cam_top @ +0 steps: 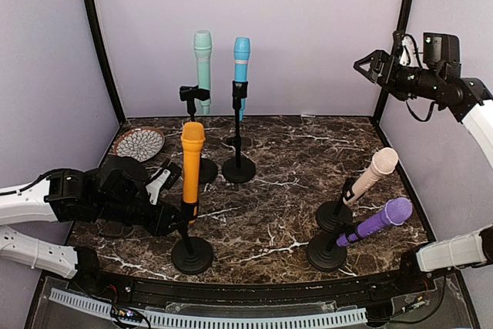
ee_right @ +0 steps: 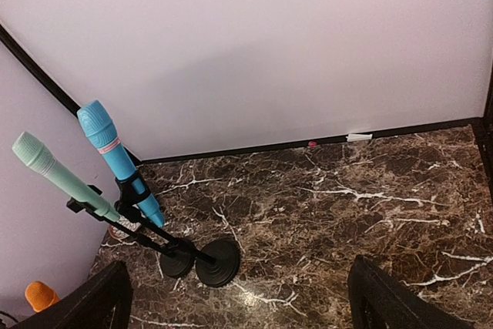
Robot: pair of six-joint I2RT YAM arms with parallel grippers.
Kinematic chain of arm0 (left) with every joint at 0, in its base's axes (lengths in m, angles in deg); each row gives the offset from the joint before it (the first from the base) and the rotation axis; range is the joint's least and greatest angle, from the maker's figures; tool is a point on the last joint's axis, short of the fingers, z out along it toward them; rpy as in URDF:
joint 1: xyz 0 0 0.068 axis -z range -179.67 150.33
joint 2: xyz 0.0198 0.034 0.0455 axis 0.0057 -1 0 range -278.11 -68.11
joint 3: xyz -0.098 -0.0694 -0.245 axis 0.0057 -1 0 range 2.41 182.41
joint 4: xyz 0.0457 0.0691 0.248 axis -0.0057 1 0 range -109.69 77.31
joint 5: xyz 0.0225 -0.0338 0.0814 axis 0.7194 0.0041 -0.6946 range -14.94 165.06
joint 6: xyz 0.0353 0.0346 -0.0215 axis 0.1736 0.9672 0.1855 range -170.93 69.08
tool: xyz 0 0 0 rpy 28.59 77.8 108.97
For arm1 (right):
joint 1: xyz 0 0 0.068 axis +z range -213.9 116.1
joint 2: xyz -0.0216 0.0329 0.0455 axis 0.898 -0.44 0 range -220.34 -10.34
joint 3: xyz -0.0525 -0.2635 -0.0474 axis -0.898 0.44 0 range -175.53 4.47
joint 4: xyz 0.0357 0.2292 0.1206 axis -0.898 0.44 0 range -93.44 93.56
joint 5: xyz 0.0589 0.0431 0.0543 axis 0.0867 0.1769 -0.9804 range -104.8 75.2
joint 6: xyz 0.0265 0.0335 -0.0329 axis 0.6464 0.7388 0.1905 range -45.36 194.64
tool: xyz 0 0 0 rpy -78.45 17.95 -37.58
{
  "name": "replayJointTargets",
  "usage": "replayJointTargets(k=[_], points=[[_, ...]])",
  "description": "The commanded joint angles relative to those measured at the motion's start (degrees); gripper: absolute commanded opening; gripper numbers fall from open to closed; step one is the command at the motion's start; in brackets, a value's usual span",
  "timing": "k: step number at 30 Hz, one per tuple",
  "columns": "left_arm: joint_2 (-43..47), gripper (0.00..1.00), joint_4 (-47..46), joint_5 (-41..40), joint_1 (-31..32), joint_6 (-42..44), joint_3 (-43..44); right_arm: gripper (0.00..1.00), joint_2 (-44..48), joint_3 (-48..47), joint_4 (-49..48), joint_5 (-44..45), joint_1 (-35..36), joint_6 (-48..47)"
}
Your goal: Remove the microphone from the stand
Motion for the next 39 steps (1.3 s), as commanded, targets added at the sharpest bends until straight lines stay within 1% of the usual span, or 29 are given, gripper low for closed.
replayJointTargets(k=[1,3,8,10,13,15,16,17,21,23,25,27,29,31,34,36,39], points=[[-1.4,0.07,-0.2,0.3,0.2,7.0,3.0,0.99,1.4,-1.6,-2.6,-4.2,1.7,1.5],[-2.3,0.01,-1.1,0.1,0.2,10.7,4.1,0.99,1.8,-2.0,-3.4,-5.2,2.5,2.0],[-5.2,0.0,-4.6,1.1,0.2,23.1,7.8,0.99,2.5,-2.2,-5.3,-8.4,5.4,2.6],[-7.6,0.0,-5.0,1.8,-0.6,27.6,11.1,0.99,2.0,-3.1,-4.7,-8.7,7.0,1.9],[-11.7,0.0,-5.1,6.7,-3.2,31.8,14.7,0.99,0.6,-5.1,-3.1,-8.7,9.5,0.9],[-14.6,0.0,-6.5,12.6,-5.2,34.7,16.5,0.99,0.1,-6.1,-3.0,-10.4,11.2,0.4],[-15.1,0.0,-8.0,14.0,-6.4,36.8,17.1,0.99,0.1,-6.2,-3.3,-11.2,11.9,0.2],[-16.2,0.0,-9.7,16.4,-6.9,37.8,17.3,0.99,0.2,-6.1,-3.7,-11.9,12.8,0.0],[-19.8,0.0,-13.1,21.4,-9.0,43.4,18.2,0.99,0.9,-3.6,-6.5,-12.7,17.2,-0.1],[-21.3,0.0,-14.7,23.1,-9.7,46.6,18.0,0.98,1.3,-1.8,-8.3,-11.2,19.8,0.4],[-21.8,0.0,-17.2,23.3,-10.1,46.8,17.0,0.99,1.2,-0.6,-9.4,-8.3,22.7,0.5],[-21.1,0.0,-20.0,24.3,-10.3,46.7,15.1,0.98,0.2,-0.7,-9.1,-3.9,26.2,-0.4],[-20.4,0.0,-22.8,23.2,-10.6,47.1,11.4,0.99,-1.5,-1.5,-7.6,1.2,30.4,-2.1],[-20.7,0.0,-23.7,22.8,-11.2,47.3,10.3,0.99,-3.1,-2.1,-7.8,5.5,33.9,-3.0],[-21.4,0.0,-23.4,24.2,-11.4,46.9,10.3,0.99,-6.0,-2.3,-9.5,7.6,37.2,-2.9],[-21.8,0.0,-23.9,23.9,-11.4,46.9,9.7,0.99,-8.3,-3.3,-8.7,10.1,39.3,-2.8],[-22.7,0.0,-23.5,22.5,-11.4,47.7,9.5,0.99,-11.6,-4.9,-6.6,17.1,42.8,-3.2]])
